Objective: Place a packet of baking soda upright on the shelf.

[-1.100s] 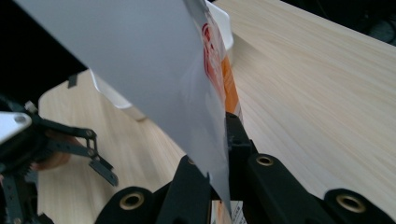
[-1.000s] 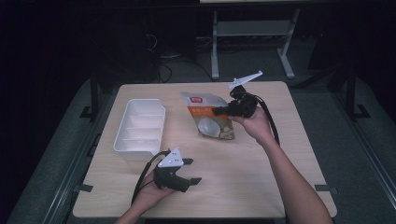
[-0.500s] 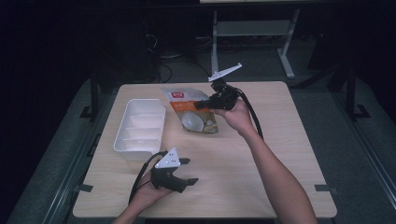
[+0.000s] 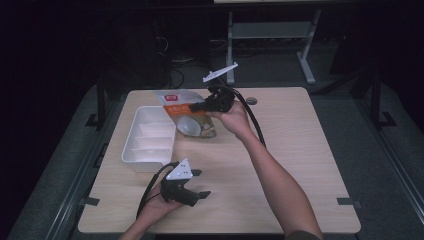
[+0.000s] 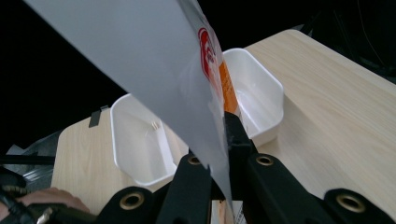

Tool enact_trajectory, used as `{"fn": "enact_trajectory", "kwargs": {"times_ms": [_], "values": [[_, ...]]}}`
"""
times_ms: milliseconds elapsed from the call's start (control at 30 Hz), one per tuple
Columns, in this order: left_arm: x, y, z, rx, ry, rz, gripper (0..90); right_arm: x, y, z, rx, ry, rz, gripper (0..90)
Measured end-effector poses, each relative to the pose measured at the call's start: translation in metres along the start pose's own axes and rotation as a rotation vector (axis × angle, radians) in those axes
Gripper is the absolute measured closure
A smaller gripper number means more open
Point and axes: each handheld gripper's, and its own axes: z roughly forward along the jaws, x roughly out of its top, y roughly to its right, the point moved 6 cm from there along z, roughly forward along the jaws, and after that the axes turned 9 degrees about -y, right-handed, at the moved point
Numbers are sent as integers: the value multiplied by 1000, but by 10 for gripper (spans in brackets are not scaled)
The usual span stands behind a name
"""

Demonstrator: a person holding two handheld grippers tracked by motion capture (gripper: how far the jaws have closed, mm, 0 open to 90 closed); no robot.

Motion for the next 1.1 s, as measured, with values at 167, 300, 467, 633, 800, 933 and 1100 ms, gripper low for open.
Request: {"fn": "enact_trajectory", "kwargs": {"times_ms": [167,300,467,633,800,933,1100], "values": [[-1,-1,0,3,-4,-1,222,12,-3,9,11,10,-10,899],[-2,-2,0,7,-10,-4,223,23,-6,15,11,12,-32,899],[-2,-2,1,7,-11,-3,223,31,-8,21,18,16,-40,899],[-3,-3,1,9,-14,-4,222,42,-10,33,31,32,-51,899],[-3,-2,1,9,-17,-2,222,48,-10,45,43,39,-55,899],[-3,-3,1,9,-18,4,222,53,-11,56,54,37,-58,899],[-3,-2,1,10,-16,5,222,58,-11,65,58,38,-58,899]]}}
